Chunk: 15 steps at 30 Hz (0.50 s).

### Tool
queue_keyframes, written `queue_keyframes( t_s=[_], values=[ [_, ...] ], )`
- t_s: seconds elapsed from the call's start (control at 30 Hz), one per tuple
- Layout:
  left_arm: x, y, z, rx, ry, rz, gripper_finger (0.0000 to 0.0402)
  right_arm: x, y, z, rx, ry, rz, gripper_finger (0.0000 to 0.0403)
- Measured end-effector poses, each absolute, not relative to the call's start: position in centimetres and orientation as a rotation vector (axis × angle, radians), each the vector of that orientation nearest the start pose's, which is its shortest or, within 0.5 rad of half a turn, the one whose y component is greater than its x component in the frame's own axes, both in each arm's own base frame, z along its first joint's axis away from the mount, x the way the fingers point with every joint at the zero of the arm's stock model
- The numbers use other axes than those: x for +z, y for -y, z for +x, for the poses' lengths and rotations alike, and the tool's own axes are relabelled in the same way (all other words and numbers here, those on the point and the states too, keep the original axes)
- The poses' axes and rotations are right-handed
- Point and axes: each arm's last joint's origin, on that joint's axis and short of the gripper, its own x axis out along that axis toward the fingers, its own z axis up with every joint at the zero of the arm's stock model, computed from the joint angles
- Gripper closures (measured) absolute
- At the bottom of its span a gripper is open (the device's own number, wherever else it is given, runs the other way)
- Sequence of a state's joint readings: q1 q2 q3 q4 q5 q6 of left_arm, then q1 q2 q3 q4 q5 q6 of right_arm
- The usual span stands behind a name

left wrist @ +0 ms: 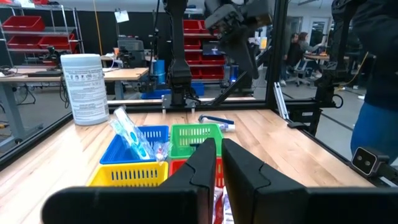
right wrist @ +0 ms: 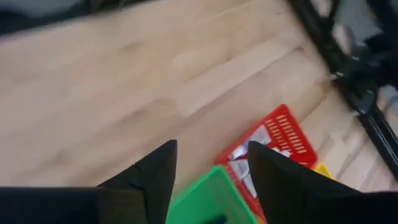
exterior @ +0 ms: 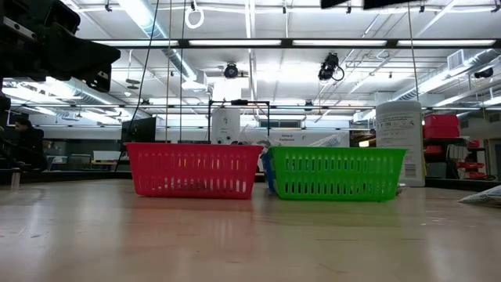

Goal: Pick & Place Travel size toiletries
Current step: Put the toothpaste into the red bin

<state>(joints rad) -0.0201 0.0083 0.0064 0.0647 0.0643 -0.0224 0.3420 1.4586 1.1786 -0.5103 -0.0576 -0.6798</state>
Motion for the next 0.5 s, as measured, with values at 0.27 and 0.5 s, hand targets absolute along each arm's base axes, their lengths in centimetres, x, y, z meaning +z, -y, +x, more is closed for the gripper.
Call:
queue_keyframes(
  t_s=[0.27, 0.5],
  values=[
    [17.1, 0.4, 9.8, -0.085, 0.062, -0.021, 0.0369, 27.1, -10.7, 27.8, 0.808, -0.714, -0.987, 0.0159],
    [17.1, 0.4, 9.7, -0.085, 0.063, -0.021, 0.037, 26.0, -10.8, 27.0, 0.888, -0.758, -1.053, 0.014]
  ],
)
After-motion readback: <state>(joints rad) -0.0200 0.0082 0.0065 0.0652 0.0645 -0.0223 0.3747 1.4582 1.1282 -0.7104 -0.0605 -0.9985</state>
